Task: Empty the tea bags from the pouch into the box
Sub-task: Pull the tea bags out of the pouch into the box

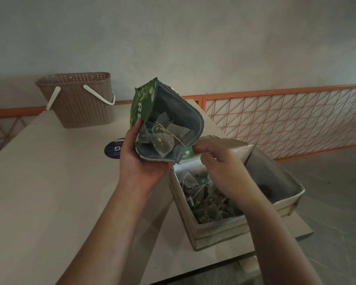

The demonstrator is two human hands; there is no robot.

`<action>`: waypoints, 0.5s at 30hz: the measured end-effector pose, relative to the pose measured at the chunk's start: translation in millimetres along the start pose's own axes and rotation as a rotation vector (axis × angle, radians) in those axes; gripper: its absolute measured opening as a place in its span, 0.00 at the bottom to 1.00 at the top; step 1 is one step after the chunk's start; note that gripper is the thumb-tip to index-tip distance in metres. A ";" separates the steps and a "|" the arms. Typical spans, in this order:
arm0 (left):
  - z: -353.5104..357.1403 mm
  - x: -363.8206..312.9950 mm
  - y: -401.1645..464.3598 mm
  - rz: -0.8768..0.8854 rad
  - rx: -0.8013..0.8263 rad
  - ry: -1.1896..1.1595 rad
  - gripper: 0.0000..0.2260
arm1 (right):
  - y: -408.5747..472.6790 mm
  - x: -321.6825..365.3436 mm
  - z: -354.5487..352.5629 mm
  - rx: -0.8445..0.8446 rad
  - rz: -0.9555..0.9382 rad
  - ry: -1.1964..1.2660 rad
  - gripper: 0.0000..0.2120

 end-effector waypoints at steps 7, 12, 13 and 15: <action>-1.3 -1.9 -0.8 -0.009 -0.004 0.030 0.27 | -2.9 3.1 12.9 -0.117 0.012 0.076 0.13; -2.1 -0.5 1.1 -0.004 0.015 0.009 0.25 | -0.2 10.5 9.0 -0.181 -0.039 0.024 0.09; -3.2 -1.0 2.6 -0.003 0.021 -0.002 0.25 | 0.0 14.0 4.6 -0.216 -0.064 0.067 0.09; -6.4 -2.3 6.1 0.002 0.024 -0.015 0.25 | 0.6 23.4 -7.1 -0.293 -0.121 0.183 0.08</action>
Point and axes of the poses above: each hand's wrist, its own y-axis towards the middle knuckle, its own z-axis out of the palm, x = y × z, the point moved 2 cm from there along y, towards the middle knuckle, and after that the axes turned 8 degrees about -y, right-handed, at the moved point
